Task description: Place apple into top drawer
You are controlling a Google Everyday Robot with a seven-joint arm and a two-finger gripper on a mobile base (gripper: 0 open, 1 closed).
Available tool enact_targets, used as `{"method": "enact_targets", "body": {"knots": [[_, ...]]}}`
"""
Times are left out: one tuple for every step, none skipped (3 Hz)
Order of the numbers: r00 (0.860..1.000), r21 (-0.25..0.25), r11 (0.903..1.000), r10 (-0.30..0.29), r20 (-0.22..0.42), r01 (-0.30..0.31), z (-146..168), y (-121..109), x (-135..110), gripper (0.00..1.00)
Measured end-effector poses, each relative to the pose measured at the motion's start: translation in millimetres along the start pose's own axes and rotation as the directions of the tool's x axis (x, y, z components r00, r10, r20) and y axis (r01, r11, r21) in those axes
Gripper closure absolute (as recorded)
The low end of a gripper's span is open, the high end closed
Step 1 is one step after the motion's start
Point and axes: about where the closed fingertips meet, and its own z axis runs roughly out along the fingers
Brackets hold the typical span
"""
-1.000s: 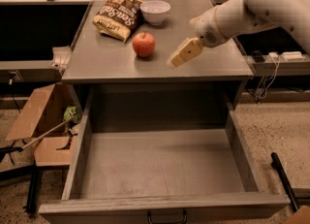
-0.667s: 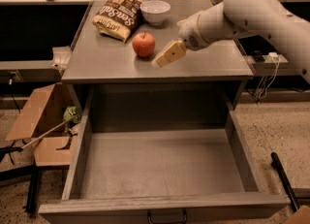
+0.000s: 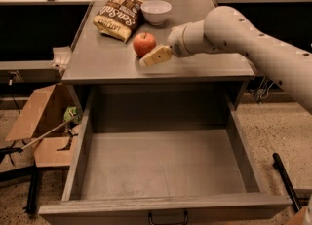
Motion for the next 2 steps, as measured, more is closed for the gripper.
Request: {"method": "enact_targets", "body": {"knots": [[0.997, 0.017, 0.9988, 0.045, 0.064, -0.046, 17, -6, -7, 0.0], [0.993, 0.003, 0.9979, 0.065, 0.095, -0.065, 33, -6, -12, 0.0]]}}
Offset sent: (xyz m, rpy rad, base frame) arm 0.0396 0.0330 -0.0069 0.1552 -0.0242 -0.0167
